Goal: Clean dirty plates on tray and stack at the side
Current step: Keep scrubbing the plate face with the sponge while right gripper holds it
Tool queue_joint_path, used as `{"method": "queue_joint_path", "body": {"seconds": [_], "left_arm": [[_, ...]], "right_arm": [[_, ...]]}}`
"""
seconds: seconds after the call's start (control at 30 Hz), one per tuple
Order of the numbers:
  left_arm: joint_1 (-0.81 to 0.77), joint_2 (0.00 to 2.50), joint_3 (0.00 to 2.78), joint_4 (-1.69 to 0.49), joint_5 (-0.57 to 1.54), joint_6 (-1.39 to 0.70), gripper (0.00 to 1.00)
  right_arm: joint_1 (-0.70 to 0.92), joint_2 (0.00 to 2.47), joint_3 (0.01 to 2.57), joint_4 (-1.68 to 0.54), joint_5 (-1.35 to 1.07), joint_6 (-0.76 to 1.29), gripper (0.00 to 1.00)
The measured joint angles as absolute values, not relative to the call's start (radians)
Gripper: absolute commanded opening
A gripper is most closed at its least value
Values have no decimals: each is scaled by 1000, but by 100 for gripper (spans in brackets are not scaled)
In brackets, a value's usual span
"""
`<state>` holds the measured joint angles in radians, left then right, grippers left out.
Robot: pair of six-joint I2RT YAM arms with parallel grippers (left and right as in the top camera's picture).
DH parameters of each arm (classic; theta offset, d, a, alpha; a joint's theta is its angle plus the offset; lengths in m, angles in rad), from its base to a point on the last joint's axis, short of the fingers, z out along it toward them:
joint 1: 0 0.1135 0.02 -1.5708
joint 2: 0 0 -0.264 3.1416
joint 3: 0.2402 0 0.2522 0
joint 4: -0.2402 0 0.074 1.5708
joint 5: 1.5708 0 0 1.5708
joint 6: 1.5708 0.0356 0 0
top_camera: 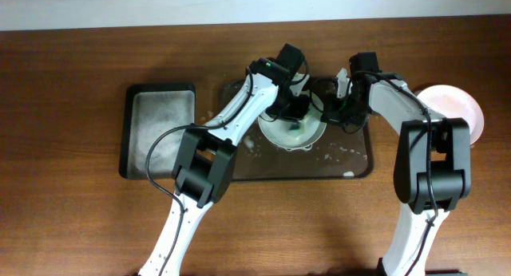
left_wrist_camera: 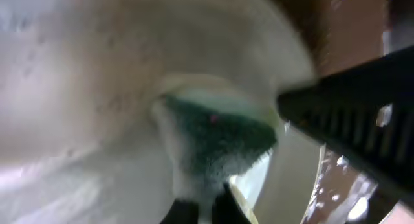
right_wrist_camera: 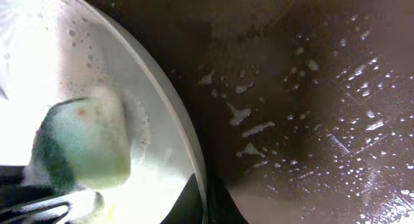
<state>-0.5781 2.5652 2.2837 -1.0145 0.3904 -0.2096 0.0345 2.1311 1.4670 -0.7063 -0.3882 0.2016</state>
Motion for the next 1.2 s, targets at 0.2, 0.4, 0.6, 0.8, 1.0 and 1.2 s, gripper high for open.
{"method": "queue_joint_path", "body": {"seconds": [0.2,0.4,0.6,0.8,1.0,1.2], "left_arm": [[-583,2566,2283,-957,167,-313,0],[-586,2566,2289,-975,-105,-393,0],[-590,2562,2300,-1160,-230,-411,0],[-588,2556,2302,-1240,-99,-326,0],[-569,2556,2300,-1161,154,-205,0],[-573,2562,2288,-1005,256,-178,0]], "right_arm": [[35,2131,1467,-706,-388,202,4],[35,2131,1467,-706,-388,202,4],[35,2131,1467,-705,-391,202,4],[39,2131,1467,-705,-392,202,4],[39,2131,1467,-706,-392,202,4],[39,2131,1467,-705,-392,202,4]]}}
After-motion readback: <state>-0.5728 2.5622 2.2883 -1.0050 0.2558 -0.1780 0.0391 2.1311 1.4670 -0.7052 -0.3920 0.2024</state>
